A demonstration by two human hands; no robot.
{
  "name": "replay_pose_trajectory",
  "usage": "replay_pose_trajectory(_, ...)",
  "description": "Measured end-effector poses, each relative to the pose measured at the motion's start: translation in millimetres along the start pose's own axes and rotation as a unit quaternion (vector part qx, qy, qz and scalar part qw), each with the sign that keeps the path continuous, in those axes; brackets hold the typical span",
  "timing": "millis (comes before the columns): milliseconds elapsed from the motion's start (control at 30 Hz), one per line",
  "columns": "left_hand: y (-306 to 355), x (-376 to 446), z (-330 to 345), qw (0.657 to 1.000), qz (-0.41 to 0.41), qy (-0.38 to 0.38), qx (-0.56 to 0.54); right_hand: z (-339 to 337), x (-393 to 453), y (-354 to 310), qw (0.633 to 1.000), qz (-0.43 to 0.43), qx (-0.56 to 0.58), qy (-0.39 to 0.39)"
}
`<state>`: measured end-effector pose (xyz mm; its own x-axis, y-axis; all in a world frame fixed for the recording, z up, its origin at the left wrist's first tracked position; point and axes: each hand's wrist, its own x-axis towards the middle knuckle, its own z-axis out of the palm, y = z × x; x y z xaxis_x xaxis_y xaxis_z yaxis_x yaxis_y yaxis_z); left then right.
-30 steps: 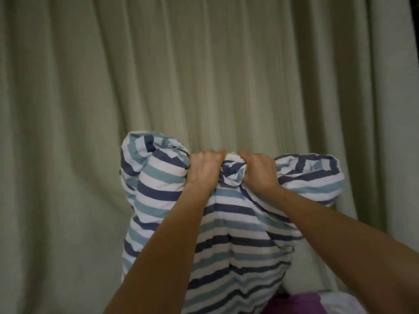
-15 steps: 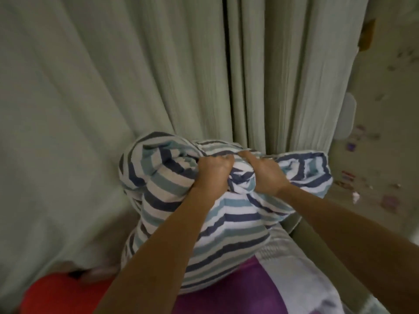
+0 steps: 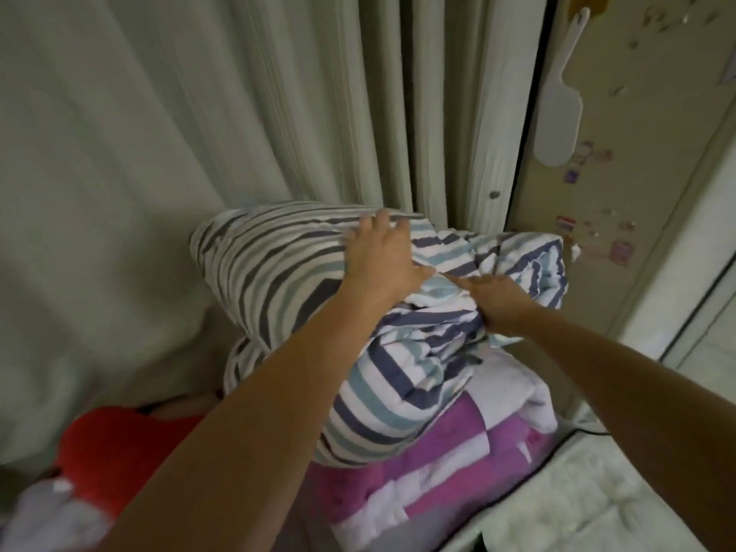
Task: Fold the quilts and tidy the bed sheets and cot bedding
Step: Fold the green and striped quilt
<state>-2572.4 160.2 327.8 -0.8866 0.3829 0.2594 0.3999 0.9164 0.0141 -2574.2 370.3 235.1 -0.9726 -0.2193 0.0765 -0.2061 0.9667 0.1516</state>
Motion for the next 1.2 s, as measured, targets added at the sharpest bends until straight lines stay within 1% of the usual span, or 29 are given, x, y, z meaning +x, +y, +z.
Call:
replay_pose_trajectory(33, -6, -13, 3, 0.998, -0.046, 0.004, 0.050, -5, -11, -6, 0.999, 0.029, -0.002, -0.033)
replay_pose_trajectory(67, -12, -19, 6, 0.993, -0.098, -0.038, 0.045, -13, -15, -7, 0.996, 0.056, 0.009, -0.064)
replay_pose_trajectory(100, -22, -31, 8, 0.988, -0.129, -0.089, -0.019, -23, -24, -15, 0.993, 0.083, 0.029, -0.085)
replay_pose_trajectory(133, -29, -31, 13, 0.972, -0.144, -0.142, -0.118, -33, -21, -20, 0.990, 0.105, 0.039, -0.086)
replay_pose_trajectory(167, -36, -42, 14, 0.954, -0.129, -0.188, -0.194, -47, -24, -33, 0.988, 0.128, 0.062, -0.060)
replay_pose_trajectory(200, -41, -49, 18, 0.941, -0.106, -0.223, -0.231, -60, -20, -46, 0.984, 0.141, 0.104, -0.022)
replay_pose_trajectory(233, -44, -62, 21, 0.931, -0.094, -0.236, -0.264, -70, -16, -63, 0.975, 0.138, 0.170, 0.034)
replay_pose_trajectory(267, -50, -73, 21, 0.924, -0.088, -0.225, -0.297, -85, -11, -84, 0.962, 0.127, 0.229, 0.082)
replay_pose_trajectory(300, -56, -81, 24, 0.904, -0.095, -0.200, -0.366, -94, -5, -102, 0.948, 0.109, 0.277, 0.114)
replay_pose_trajectory(333, -69, -87, 22, 0.862, -0.120, -0.157, -0.466, -106, 3, -123, 0.941, 0.088, 0.303, 0.126)
replay_pose_trajectory(367, -82, -92, 22, 0.805, -0.159, -0.112, -0.560, -111, 11, -139, 0.941, 0.072, 0.308, 0.118)
replay_pose_trajectory(400, -96, -97, 20, 0.766, -0.198, -0.055, -0.610, -116, 18, -150, 0.946, 0.060, 0.302, 0.099)
replay_pose_trajectory(433, -113, -101, 19, 0.753, -0.230, 0.000, -0.617, -119, 28, -160, 0.957, 0.043, 0.278, 0.076)
replay_pose_trajectory(467, -132, -105, 17, 0.767, -0.256, 0.044, -0.586, -121, 39, -170, 0.966, 0.027, 0.252, 0.052)
replay_pose_trajectory(500, -148, -109, 18, 0.789, -0.275, 0.073, -0.545, -123, 50, -179, 0.973, 0.012, 0.226, 0.038)
replay_pose_trajectory(533, -168, -114, 19, 0.807, -0.289, 0.088, -0.508, -125, 64, -194, 0.978, -0.007, 0.209, 0.027)
replay_pose_trajectory(567, -175, -115, 21, 0.821, -0.292, 0.077, -0.484, -126, 70, -197, 0.979, -0.014, 0.200, 0.024)
replay_pose_trajectory(600, -195, -118, 21, 0.829, -0.307, 0.068, -0.463, -127, 85, -213, 0.980, -0.036, 0.197, 0.019)
replay_pose_trajectory(667, -220, -118, 25, 0.826, -0.319, 0.052, -0.461, -129, 105, -231, 0.982, -0.061, 0.178, 0.021)
replay_pose_trajectory(733, -247, -116, 30, 0.802, -0.339, 0.064, -0.488, -133, 130, -255, 0.984, -0.096, 0.149, 0.036)
replay_pose_trajectory(767, -255, -113, 32, 0.792, -0.353, 0.058, -0.494, -136, 137, -261, 0.984, -0.109, 0.136, 0.043)
replay_pose_trajectory(800, -268, -111, 37, 0.784, -0.373, 0.045, -0.494, -138, 149, -273, 0.984, -0.127, 0.119, 0.035)
replay_pose_trajectory(867, -294, -104, 52, 0.781, -0.398, 0.021, -0.480, -141, 178, -297, 0.984, -0.155, 0.087, 0.003)
replay_pose_trajectory(933, -317, -91, 69, 0.785, -0.401, 0.023, -0.471, -139, 210, -317, 0.984, -0.168, 0.050, -0.010)
replay_pose_trajectory(1033, -353, -62, 98, 0.824, -0.375, -0.009, -0.426, -124, 262, -336, 0.984, -0.176, 0.010, -0.028)
replay_pose_trajectory(1067, -365, -52, 104, 0.831, -0.366, -0.018, -0.417, -116, 282, -342, 0.983, -0.180, -0.010, -0.038)
replay_pose_trajectory(1133, -381, -34, 118, 0.832, -0.366, -0.036, -0.416, -102, 316, -350, 0.979, -0.187, -0.049, -0.056)
replay_pose_trajectory(1200, -395, -17, 134, 0.825, -0.372, -0.053, -0.422, -91, 352, -358, 0.974, -0.201, -0.084, -0.060)
